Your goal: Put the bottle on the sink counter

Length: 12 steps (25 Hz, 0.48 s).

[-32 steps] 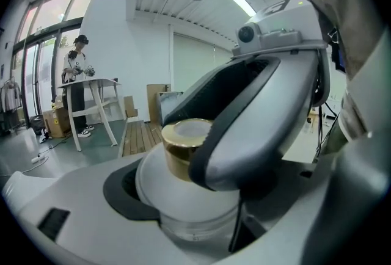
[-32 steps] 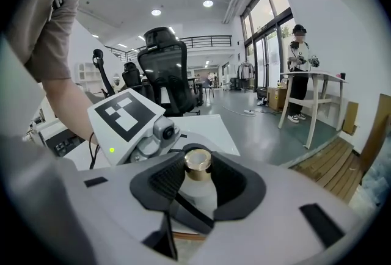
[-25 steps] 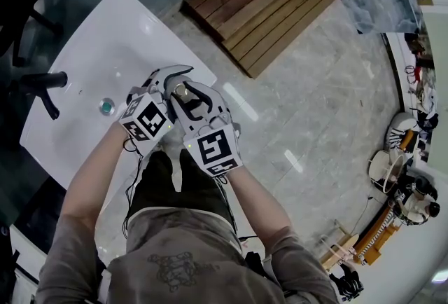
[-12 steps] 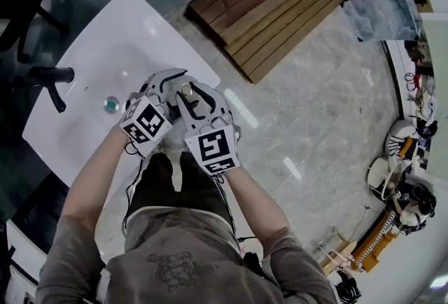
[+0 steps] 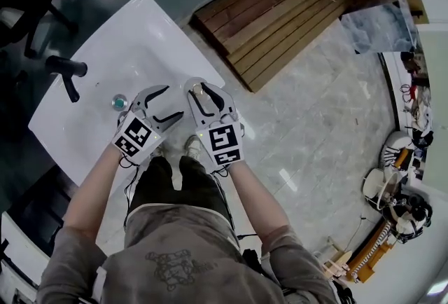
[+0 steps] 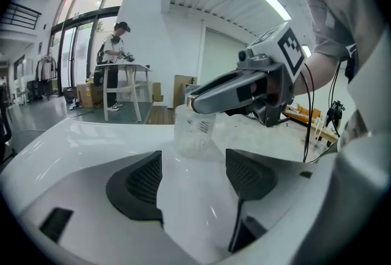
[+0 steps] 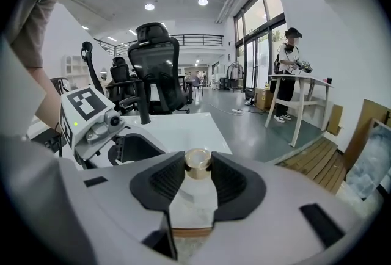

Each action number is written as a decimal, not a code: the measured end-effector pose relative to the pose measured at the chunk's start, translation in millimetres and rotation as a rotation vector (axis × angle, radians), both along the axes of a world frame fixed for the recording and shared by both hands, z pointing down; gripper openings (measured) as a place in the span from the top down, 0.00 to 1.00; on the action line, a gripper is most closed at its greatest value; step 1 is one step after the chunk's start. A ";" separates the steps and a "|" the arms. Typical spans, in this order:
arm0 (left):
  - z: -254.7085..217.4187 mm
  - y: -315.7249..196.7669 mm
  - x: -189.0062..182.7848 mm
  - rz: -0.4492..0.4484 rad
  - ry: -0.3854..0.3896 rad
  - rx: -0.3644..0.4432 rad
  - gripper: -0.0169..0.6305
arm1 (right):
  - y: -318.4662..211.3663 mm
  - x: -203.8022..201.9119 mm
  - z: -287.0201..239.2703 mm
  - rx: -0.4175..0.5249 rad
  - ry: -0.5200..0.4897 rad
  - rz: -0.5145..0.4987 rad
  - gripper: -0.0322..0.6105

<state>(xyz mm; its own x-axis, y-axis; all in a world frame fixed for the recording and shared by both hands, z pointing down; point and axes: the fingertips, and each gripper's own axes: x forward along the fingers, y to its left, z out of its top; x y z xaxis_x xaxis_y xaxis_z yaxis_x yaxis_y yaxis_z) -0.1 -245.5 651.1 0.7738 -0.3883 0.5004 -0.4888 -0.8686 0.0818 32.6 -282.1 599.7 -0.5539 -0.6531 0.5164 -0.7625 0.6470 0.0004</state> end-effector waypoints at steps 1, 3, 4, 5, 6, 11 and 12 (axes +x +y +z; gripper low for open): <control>-0.5 3.3 -5.5 -0.022 -0.003 -0.008 0.48 | 0.3 -0.1 0.8 -0.002 0.000 0.003 0.74; -0.6 9.2 -15.7 -0.062 -0.006 -0.026 0.48 | -0.3 0.2 3.1 -0.008 0.002 0.007 0.74; -0.4 11.3 -20.1 -0.079 -0.009 -0.035 0.48 | -1.3 0.5 4.5 -0.010 0.003 0.008 0.74; -0.3 13.2 -24.0 -0.093 -0.013 -0.040 0.48 | -2.5 1.1 5.7 -0.011 0.004 0.010 0.74; -0.5 15.1 -27.4 -0.103 -0.020 -0.044 0.48 | -3.5 2.0 6.9 -0.013 0.005 0.013 0.73; 0.1 26.0 -42.6 -0.131 -0.075 -0.084 0.48 | -5.8 4.8 10.4 -0.039 0.023 0.037 0.71; -0.1 27.7 -44.8 -0.137 -0.083 -0.090 0.48 | -5.8 4.6 10.5 -0.044 0.028 0.039 0.70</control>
